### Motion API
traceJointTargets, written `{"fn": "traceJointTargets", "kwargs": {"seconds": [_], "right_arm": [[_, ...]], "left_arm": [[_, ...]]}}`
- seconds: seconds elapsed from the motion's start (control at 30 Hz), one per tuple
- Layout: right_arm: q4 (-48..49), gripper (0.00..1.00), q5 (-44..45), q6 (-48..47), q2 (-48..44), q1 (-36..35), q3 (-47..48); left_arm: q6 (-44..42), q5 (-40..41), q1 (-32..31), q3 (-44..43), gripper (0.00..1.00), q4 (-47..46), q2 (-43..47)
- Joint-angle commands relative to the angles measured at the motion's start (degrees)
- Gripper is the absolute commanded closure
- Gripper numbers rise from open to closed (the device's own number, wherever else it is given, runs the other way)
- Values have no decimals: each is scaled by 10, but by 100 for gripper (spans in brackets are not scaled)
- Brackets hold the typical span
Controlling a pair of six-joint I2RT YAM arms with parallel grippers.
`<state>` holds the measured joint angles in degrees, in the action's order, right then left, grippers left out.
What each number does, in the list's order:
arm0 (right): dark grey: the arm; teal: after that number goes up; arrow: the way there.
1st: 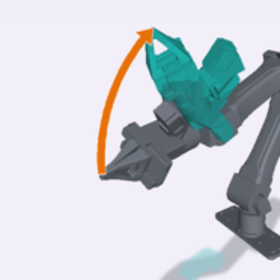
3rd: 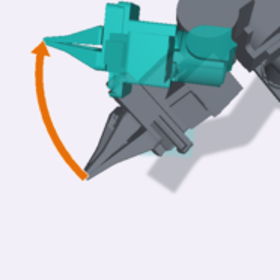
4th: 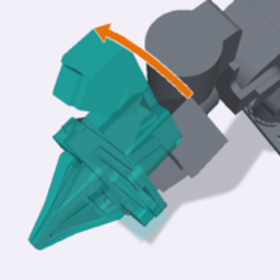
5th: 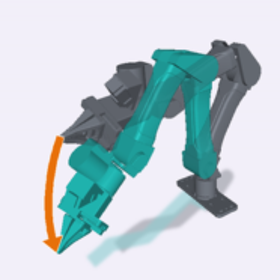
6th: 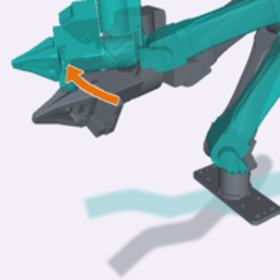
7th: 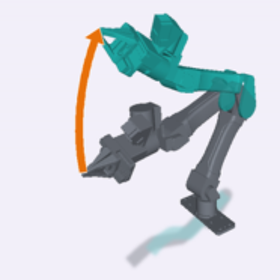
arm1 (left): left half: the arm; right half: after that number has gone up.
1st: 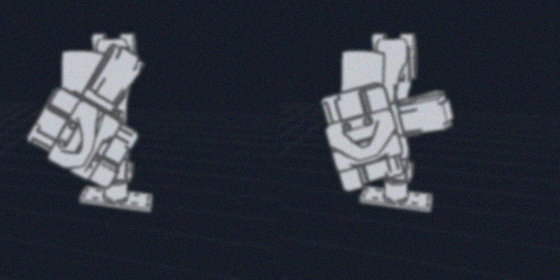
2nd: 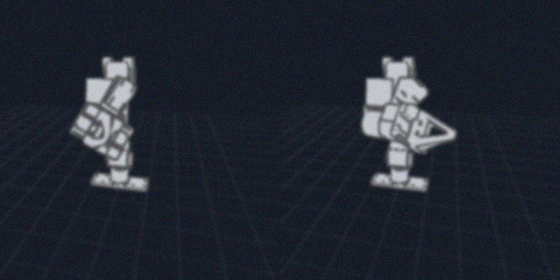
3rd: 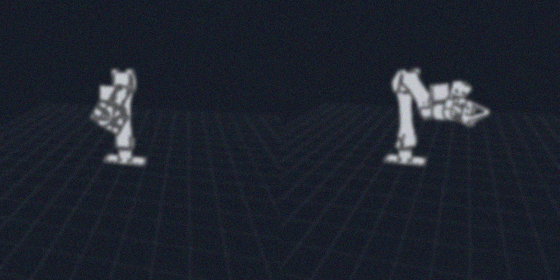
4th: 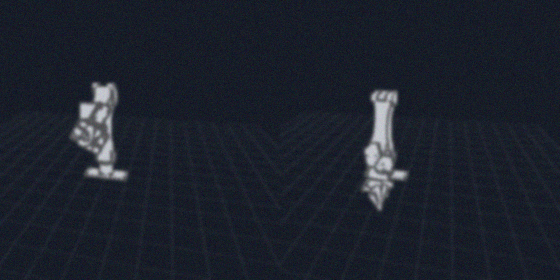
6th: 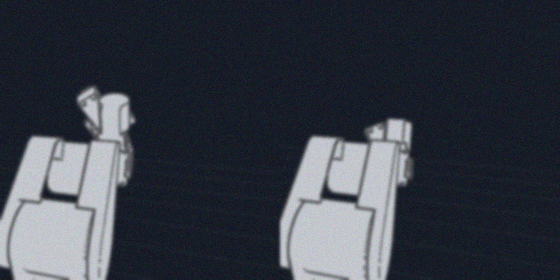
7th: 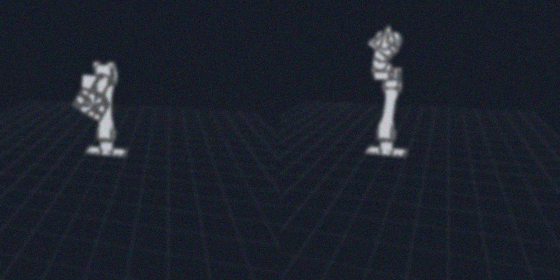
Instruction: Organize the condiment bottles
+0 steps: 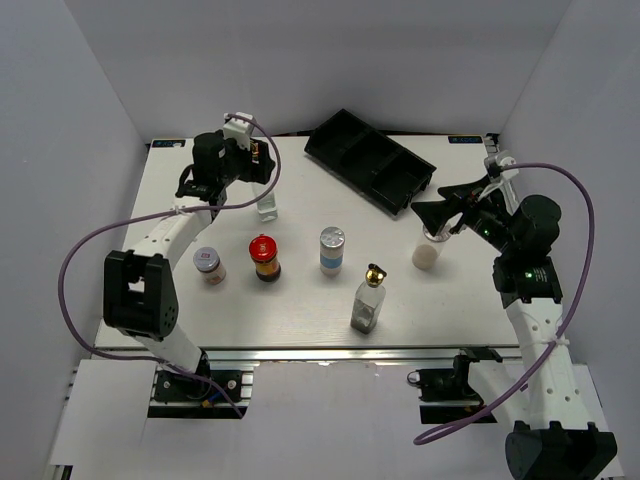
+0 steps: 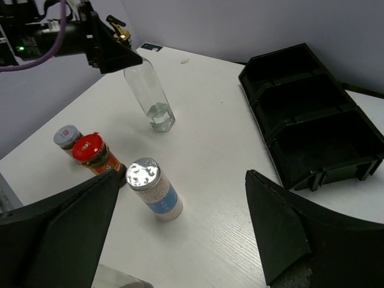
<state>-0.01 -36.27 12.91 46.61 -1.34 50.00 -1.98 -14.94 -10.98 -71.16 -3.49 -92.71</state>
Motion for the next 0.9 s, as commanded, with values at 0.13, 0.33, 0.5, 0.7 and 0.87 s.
{"fn": "traceJointTargets", "kwargs": {"seconds": [0.13, 0.33, 0.5, 0.7, 0.87], "right_arm": [[40, 10, -42, -1, -13, 1, -1], [41, 11, -41, -3, -13, 1, -7], [28, 11, -37, -4, -4, 1, -1], [38, 11, -32, -3, 7, 1, -12], [75, 10, -9, 12, 20, 1, -26]], "left_arm": [[-5, 25, 1, -51, 24, -11, -31], [-2, 6, -4, -69, 45, -9, -61], [9, 6, -6, -89, 67, -19, -86], [50, 9, -9, -121, 100, -52, -107], [122, 7, -16, -202, 100, -102, -152]]}}
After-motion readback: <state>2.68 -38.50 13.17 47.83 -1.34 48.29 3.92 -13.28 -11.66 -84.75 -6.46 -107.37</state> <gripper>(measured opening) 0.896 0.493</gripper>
